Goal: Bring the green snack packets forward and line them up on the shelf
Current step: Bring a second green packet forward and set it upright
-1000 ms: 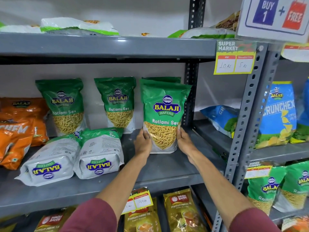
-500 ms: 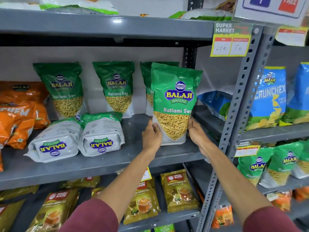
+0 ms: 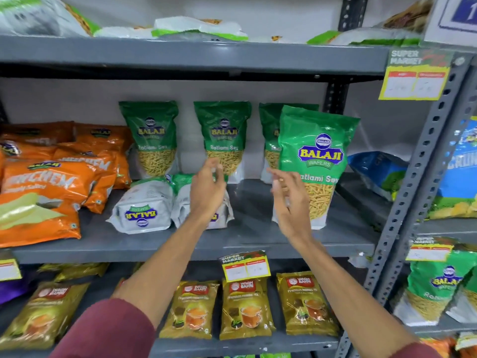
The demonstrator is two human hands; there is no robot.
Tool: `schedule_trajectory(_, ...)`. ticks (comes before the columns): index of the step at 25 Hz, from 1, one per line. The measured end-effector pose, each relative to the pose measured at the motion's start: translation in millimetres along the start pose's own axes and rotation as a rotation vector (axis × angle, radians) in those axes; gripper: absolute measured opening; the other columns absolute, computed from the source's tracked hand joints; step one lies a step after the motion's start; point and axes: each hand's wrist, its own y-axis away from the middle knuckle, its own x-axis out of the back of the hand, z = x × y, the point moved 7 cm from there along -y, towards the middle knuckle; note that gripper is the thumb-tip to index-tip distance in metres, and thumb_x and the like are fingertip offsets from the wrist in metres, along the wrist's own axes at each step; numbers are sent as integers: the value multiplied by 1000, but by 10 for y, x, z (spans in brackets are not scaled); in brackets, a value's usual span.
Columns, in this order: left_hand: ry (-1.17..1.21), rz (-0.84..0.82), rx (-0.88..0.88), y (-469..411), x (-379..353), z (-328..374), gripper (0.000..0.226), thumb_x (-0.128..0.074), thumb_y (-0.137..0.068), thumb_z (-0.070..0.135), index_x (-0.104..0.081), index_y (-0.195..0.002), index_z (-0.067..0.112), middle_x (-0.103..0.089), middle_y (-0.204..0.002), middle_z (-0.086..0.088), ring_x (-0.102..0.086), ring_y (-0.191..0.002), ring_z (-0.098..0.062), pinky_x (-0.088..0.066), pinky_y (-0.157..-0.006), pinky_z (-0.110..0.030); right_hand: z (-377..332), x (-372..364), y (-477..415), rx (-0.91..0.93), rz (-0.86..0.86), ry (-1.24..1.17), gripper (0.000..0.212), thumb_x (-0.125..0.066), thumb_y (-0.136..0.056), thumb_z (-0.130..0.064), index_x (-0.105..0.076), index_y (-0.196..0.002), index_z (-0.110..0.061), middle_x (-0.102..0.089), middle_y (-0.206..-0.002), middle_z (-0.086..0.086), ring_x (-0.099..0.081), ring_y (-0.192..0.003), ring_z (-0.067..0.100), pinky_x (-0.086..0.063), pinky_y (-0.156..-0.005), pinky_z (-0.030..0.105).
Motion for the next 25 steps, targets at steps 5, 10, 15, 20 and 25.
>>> schedule_trajectory(5,-495,-167,244,-122,384,-531,44,-39,-100,38,-55,-126,5,-64,-125,-21,-60,-116,-40,-49,-96,-47,243,-775,-131,-464,-231,36,32,-41,-105,-39,-64,-116,-21,-69,-113,7,-65,-109,25,-43,-86,27)
schedule_trajectory(10,-739,-398,219,-25,180,-610,48,-36,-97,42,-52,-123,4,-63,-128,-20,-59,-120,-36,-44,-97,-41,469,-1382,153,-930,-601,-60,62,-41,-91,-71,-60,-124,-23,-57,-126,-2,-53,-120,21,-40,-100,36)
schedule_trajectory(15,-461,-313,201,21,112,-662,51,-48,-97,32,-44,-137,1,-58,-136,-21,-54,-127,-38,-41,-102,-43,624,-1440,230,-884,-374,-339,30,-64,-95,-32,-69,-120,-15,-78,-110,1,-72,-108,21,-55,-85,29)
schedule_trajectory(20,-43,-78,101,64,153,-722,69,-69,-87,22,-37,-148,12,-49,-148,-6,-45,-138,-25,-36,-113,-39,594,-1339,122,-665,-226,-333,37,-72,-90,-17,-62,-126,-22,-76,-106,-8,-72,-93,6,-55,-75,24)
schedule_trajectory(25,92,2,-29,-159,23,-710,80,-80,-71,4,-41,-140,15,-46,-141,2,-45,-129,-11,-35,-111,-24,721,-1301,-92,-567,-182,-212,62,-75,-80,9,-50,-130,-19,-68,-109,-14,-68,-95,-2,-55,-81,16)
